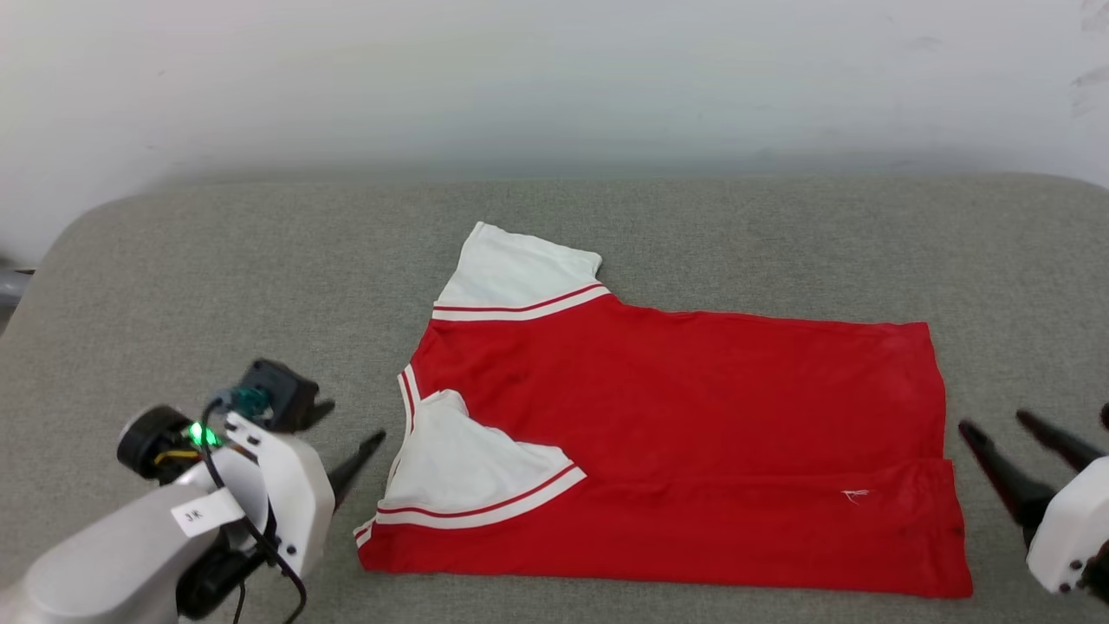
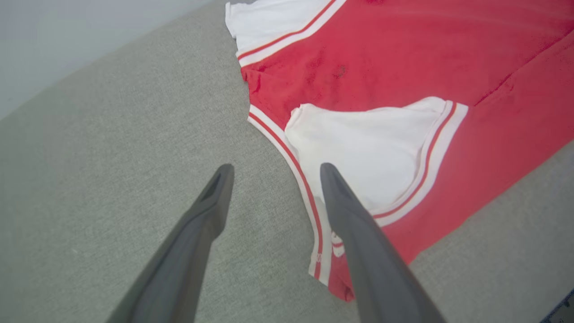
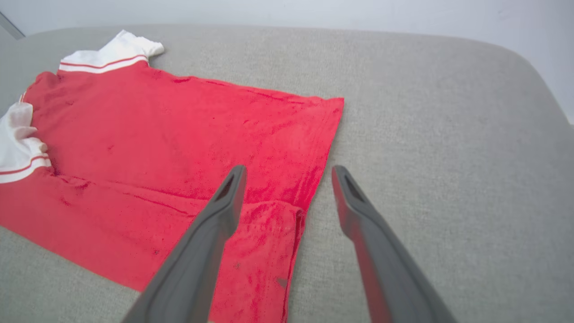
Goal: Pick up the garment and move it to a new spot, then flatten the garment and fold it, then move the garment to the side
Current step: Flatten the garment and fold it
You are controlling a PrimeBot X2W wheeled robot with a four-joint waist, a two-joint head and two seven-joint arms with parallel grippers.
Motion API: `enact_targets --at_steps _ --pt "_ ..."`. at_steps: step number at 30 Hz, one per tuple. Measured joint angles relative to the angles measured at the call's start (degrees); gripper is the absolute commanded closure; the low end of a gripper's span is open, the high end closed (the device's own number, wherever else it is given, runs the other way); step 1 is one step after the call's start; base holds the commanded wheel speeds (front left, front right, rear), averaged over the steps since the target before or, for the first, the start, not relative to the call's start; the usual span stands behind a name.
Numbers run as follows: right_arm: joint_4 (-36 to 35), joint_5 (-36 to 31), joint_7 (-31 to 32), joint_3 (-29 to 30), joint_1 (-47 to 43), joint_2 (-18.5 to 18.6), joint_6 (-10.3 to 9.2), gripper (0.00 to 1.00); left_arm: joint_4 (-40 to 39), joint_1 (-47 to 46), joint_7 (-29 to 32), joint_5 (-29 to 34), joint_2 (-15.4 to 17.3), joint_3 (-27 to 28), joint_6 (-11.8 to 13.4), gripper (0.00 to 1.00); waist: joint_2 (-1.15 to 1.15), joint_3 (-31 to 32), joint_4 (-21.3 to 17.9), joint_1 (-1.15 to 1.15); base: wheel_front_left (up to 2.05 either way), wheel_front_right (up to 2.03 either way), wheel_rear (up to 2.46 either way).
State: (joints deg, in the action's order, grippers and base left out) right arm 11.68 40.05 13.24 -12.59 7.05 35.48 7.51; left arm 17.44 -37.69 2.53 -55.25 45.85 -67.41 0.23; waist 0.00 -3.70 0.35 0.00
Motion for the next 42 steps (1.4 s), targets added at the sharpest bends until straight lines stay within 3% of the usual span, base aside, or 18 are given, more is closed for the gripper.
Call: enact_targets --at_steps 9,12,16,23,26,33,42 --pt "-9.99 -10.50 -11.63 11.56 1.35 -8.72 0.00 0.00 -1.21 -6.56 -6.93 2.21 0.20 5.50 2.91 0.00 0.00 -0.55 -1.76 0.00 0.00 0.00 0.00" --pt "-13.60 -14.12 -12.89 13.29 1.14 -12.48 0.00 0.00 0.21 -10.06 -7.15 2.56 -0.40 6.98 2.80 0.00 0.00 -1.90 -2.52 0.00 0.00 0.00 0.00" --pt "-16.94 -17.82 -12.87 13.80 0.15 -16.34 0.00 0.00 2.99 -15.63 -3.92 2.02 -1.70 7.94 0.66 0.00 0.00 -4.59 -3.73 0.00 0.00 0.00 0.00" --pt "-19.70 -20.62 -12.78 14.27 1.15 -19.48 0.00 0.00 10.12 -28.73 7.49 0.80 -4.46 8.31 -4.15 0.00 0.00 -11.18 -6.26 0.01 0.00 0.00 0.00" --pt "-20.38 -21.13 -12.99 14.02 2.39 -20.07 0.00 0.00 13.43 -34.00 16.30 -1.30 -5.80 7.72 -5.72 0.00 0.00 -14.21 -7.41 0.00 0.00 0.00 0.00" --pt "-20.93 -21.71 -14.05 13.14 5.27 -21.11 0.00 0.00 19.47 -43.21 33.81 -6.26 -7.44 6.62 -6.95 0.00 0.00 -20.86 -10.11 0.01 0.00 0.00 0.00" --pt "-21.07 -21.69 -14.75 11.62 9.26 -21.57 0.00 0.00 25.94 -48.71 41.14 -6.91 -8.75 5.84 -7.11 0.00 0.00 -28.04 -13.14 0.01 0.00 0.00 0.00"
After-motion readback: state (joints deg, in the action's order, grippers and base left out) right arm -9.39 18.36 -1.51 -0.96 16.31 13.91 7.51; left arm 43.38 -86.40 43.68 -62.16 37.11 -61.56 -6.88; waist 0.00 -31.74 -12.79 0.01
